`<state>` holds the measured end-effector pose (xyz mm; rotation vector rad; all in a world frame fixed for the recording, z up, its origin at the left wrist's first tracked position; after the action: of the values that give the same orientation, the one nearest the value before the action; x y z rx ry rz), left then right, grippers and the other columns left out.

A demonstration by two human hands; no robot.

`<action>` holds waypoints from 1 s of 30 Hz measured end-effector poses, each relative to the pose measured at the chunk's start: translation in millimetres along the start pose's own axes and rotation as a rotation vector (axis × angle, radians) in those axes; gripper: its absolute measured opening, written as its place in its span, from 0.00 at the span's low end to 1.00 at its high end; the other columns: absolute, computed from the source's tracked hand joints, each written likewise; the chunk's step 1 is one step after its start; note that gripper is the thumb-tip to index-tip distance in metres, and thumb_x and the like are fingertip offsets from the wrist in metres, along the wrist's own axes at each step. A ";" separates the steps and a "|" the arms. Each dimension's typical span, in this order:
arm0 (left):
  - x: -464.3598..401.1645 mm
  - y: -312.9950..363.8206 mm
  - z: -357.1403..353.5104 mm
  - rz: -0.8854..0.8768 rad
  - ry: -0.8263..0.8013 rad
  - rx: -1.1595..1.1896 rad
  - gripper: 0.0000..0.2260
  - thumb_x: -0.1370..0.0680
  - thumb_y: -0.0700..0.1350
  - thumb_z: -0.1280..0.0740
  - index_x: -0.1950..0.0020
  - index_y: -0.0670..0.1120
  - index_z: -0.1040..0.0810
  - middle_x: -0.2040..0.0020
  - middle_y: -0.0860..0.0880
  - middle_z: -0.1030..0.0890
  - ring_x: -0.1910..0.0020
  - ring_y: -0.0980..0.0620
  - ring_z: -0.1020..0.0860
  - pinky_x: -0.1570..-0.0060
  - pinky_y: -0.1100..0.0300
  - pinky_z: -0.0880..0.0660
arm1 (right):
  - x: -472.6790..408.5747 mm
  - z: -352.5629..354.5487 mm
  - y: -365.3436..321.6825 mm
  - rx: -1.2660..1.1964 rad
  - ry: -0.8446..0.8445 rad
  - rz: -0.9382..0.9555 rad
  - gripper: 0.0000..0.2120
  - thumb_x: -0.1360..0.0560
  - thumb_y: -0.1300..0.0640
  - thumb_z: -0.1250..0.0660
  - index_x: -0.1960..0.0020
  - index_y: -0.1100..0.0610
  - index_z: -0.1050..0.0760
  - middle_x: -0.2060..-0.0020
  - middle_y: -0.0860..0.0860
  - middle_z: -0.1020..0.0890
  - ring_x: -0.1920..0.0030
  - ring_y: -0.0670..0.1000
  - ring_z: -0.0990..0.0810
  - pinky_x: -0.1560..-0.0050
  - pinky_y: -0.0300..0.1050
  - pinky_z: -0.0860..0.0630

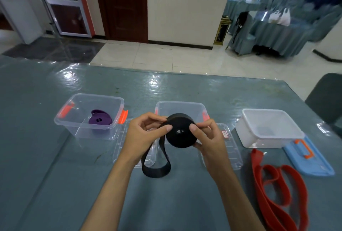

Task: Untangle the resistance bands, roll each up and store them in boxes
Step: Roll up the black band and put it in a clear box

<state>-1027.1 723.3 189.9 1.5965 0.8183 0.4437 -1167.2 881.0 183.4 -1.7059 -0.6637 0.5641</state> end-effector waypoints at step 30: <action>-4.4 -5.6 4.1 0.058 -0.038 -0.033 0.14 0.29 0.49 0.18 0.48 0.47 0.16 0.46 0.45 0.12 0.49 0.45 0.12 0.49 0.59 0.17 | -0.9 -13.3 22.7 0.038 -0.226 -0.135 0.23 0.30 0.57 0.19 0.41 0.46 0.25 0.42 0.51 0.14 0.44 0.59 0.13 0.57 0.59 0.15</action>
<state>-1028.7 717.4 184.4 1.5968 0.7344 0.4642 -1155.7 867.0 164.2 -1.5615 -0.9164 0.6750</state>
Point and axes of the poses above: each hand's wrist, its own x-axis away from the middle knuckle, its own z-axis out of the back of the hand, y = z × x, the point moved 9 cm from there along -x, towards the middle knuckle
